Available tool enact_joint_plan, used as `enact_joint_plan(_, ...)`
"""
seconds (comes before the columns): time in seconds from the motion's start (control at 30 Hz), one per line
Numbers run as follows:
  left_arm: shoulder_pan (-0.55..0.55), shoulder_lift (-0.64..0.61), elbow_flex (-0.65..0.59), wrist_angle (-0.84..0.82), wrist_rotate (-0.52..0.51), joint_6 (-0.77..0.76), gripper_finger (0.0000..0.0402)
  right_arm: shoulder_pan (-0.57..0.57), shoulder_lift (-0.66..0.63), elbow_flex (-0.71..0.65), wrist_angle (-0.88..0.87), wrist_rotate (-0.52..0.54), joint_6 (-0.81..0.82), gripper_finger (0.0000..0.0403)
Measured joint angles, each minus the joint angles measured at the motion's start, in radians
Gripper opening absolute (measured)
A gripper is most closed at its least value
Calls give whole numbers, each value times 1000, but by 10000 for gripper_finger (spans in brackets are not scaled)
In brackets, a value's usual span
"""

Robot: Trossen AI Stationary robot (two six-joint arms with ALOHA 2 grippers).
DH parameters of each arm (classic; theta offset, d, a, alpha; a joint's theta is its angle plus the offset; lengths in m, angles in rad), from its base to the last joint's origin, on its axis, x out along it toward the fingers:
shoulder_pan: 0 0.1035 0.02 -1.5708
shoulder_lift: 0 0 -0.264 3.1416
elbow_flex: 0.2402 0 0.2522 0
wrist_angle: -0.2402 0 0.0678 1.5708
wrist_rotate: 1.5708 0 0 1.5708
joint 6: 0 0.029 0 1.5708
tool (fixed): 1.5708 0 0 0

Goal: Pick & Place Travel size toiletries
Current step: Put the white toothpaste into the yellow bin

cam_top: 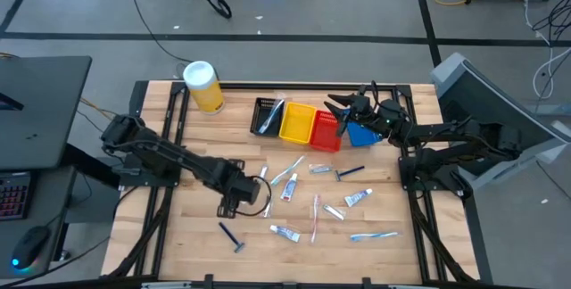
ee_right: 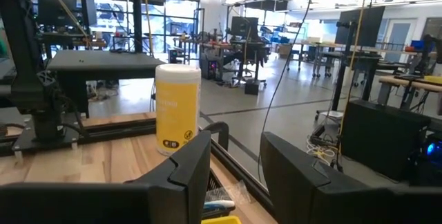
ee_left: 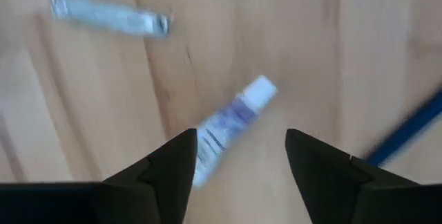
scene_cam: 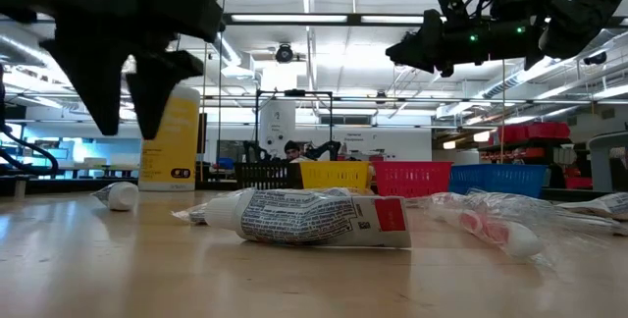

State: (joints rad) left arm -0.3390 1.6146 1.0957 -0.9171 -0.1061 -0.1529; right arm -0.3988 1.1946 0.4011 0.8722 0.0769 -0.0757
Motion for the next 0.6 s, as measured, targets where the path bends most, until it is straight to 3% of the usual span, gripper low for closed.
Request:
enact_joint_plan(0.13, 28, 23, -24, 43, -1, 132, 252, 0, 0, 0, -3, 0, 0, 136)
enact_joint_plan(0.6, 42, 176, -59, 138, 70, 226, 249, 0, 0, 0, -17, 0, 0, 136)
